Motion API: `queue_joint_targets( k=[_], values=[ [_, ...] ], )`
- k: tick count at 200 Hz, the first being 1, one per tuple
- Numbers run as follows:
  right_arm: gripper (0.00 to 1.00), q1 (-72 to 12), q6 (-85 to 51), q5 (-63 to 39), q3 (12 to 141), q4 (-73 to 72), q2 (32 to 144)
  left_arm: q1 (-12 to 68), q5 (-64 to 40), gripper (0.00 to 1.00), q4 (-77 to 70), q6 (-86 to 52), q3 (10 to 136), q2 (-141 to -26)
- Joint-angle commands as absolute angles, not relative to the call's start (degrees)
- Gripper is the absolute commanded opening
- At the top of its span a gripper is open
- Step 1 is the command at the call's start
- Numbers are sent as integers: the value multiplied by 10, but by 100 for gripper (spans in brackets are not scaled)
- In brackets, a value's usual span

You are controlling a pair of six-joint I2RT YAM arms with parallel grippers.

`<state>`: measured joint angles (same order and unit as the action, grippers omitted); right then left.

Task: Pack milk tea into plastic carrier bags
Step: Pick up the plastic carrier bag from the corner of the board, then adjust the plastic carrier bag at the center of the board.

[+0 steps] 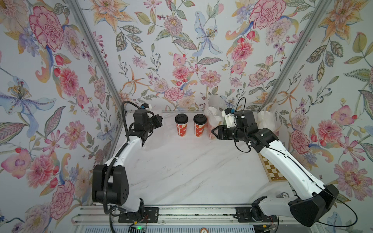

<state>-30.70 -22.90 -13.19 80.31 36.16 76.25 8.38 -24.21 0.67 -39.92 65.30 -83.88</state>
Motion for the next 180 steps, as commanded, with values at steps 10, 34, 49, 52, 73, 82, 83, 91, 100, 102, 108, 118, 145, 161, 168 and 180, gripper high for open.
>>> queue_joint_targets(
  k=[10,34,49,52,73,82,83,91,100,102,108,118,145,161,168,180],
  values=[
    [50,-340,-251,-155,830,351,779,140,-265,5,75,-379,618,-749],
    [50,-357,-260,-170,836,349,792,193,-266,5,51,-409,590,-703],
    [50,-367,-263,-172,838,347,799,224,-257,5,25,-432,573,-682],
    [50,-367,-263,-172,838,346,799,230,-254,5,19,-437,570,-680],
    [51,-397,-262,-179,838,337,803,270,-238,5,-25,-466,544,-669],
    [51,-402,-262,-179,838,333,805,286,-239,5,-45,-478,532,-671],
    [51,-403,-263,-178,838,333,806,288,-239,5,-47,-479,531,-672],
    [52,-406,-269,-173,841,334,810,301,-235,4,-60,-485,523,-676],
    [53,-406,-279,-168,844,333,814,314,-231,4,-65,-491,517,-681],
    [53,-406,-281,-166,845,333,815,317,-229,4,-64,-492,516,-682],
    [53,-406,-288,-160,848,334,819,324,-227,4,-64,-494,514,-686],
    [54,-406,-299,-146,850,333,826,336,-225,4,-68,-499,508,-690],
    [55,-406,-321,-137,850,332,851,361,-217,3,-93,-510,489,-691],
    [55,-407,-329,-168,844,331,858,370,-205,3,-108,-521,479,-687],
    [55,-410,-331,-173,837,332,855,373,-197,3,-115,-526,475,-685],
    [55,-418,-330,-163,813,332,834,374,-181,3,-120,-537,469,-683]
  ],
)
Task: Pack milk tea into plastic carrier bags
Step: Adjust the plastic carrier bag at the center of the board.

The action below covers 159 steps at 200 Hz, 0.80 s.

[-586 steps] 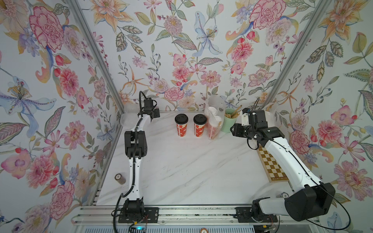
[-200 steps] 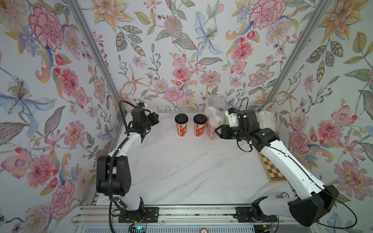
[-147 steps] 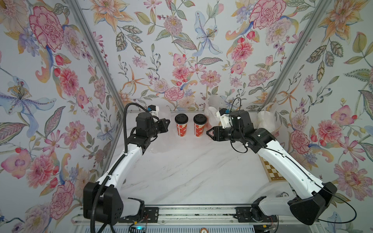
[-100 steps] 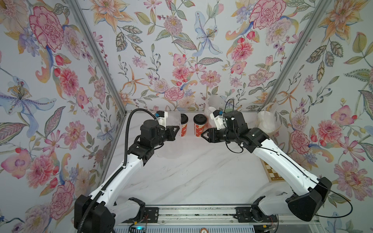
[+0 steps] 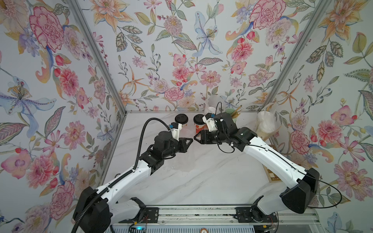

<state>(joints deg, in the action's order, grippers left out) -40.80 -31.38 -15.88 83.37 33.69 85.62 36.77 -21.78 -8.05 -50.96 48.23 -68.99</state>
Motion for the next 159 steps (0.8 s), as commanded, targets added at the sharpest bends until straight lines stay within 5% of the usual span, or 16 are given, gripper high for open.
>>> queue_joint_targets(
  k=[1,85,141,159],
  values=[
    [55,-419,-330,-163,813,333,831,374,-179,3,-121,-538,469,-683],
    [68,-513,-280,-46,752,344,785,382,-172,3,-135,-566,468,-698],
    [53,-510,-261,-27,805,346,866,388,-165,3,-130,-562,464,-696],
    [38,-507,-255,-33,820,347,887,388,-166,4,-129,-558,469,-697]
  ],
)
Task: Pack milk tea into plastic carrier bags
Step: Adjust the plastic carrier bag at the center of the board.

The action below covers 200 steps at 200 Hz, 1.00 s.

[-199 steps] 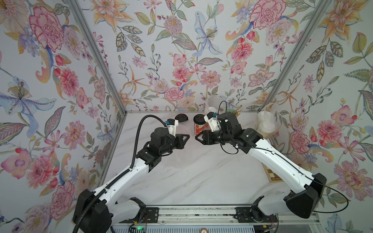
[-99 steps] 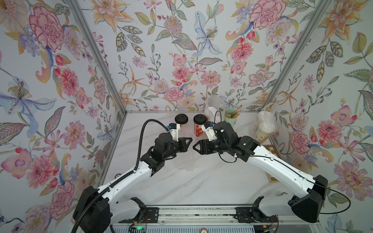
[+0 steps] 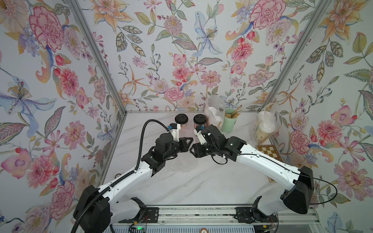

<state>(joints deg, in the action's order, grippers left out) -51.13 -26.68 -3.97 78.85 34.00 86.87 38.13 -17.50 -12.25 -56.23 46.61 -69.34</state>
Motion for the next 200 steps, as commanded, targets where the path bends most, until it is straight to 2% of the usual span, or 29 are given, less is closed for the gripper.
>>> queue_joint_targets(
  k=[1,18,34,51,79,123,159,200],
  values=[
    [37,-507,-255,-33,820,347,887,388,-166,4,-128,-558,469,-697],
    [11,-505,-259,-34,816,347,882,389,-154,11,-99,-540,480,-692],
    [0,-502,-261,-39,811,358,870,389,-123,22,-41,-508,500,-686],
    [0,-499,-262,-52,816,388,860,389,-96,28,39,-467,527,-685],
    [0,-498,-259,-68,832,435,843,389,-72,29,133,-421,566,-686],
    [0,-497,-274,-56,859,501,832,388,-61,17,227,-383,609,-684],
    [0,-500,-305,-11,884,563,836,388,-33,16,326,-352,652,-693],
    [0,-497,-333,-38,857,564,849,389,-24,18,387,-337,672,-712]
  ],
)
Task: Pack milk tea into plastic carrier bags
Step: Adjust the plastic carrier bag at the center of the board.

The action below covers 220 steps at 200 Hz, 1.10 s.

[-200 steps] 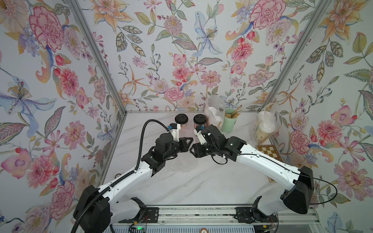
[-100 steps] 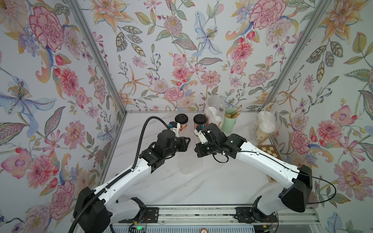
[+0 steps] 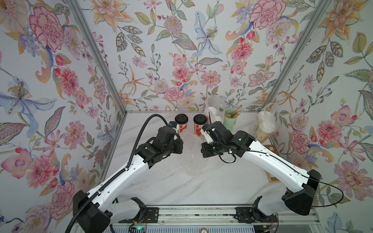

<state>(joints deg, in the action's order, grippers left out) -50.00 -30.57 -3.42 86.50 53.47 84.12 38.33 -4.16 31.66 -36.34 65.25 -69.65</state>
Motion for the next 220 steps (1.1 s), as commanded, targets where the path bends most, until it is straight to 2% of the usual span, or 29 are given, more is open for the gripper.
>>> queue_joint_targets(
  k=[1,26,47,70,140,160,178,194,220],
  values=[
    [0,-497,-334,-39,857,564,850,389,-25,18,388,-336,673,-713],
    [1,-497,-332,-50,857,554,865,389,-40,24,381,-328,671,-726],
    [23,-494,-320,-55,869,551,880,389,-47,31,366,-329,669,-736],
    [41,-490,-308,-51,892,551,892,389,-45,41,353,-330,677,-740],
    [55,-448,-255,-10,968,551,943,389,-8,61,344,-304,729,-781],
    [55,-435,-245,-10,986,551,962,388,11,64,345,-297,738,-796],
    [51,-430,-239,-7,992,551,968,388,16,64,344,-292,746,-806],
    [39,-429,-235,-6,989,552,967,388,24,61,341,-294,747,-807],
    [16,-429,-235,-9,984,552,961,388,58,51,350,-296,748,-799]
  ],
)
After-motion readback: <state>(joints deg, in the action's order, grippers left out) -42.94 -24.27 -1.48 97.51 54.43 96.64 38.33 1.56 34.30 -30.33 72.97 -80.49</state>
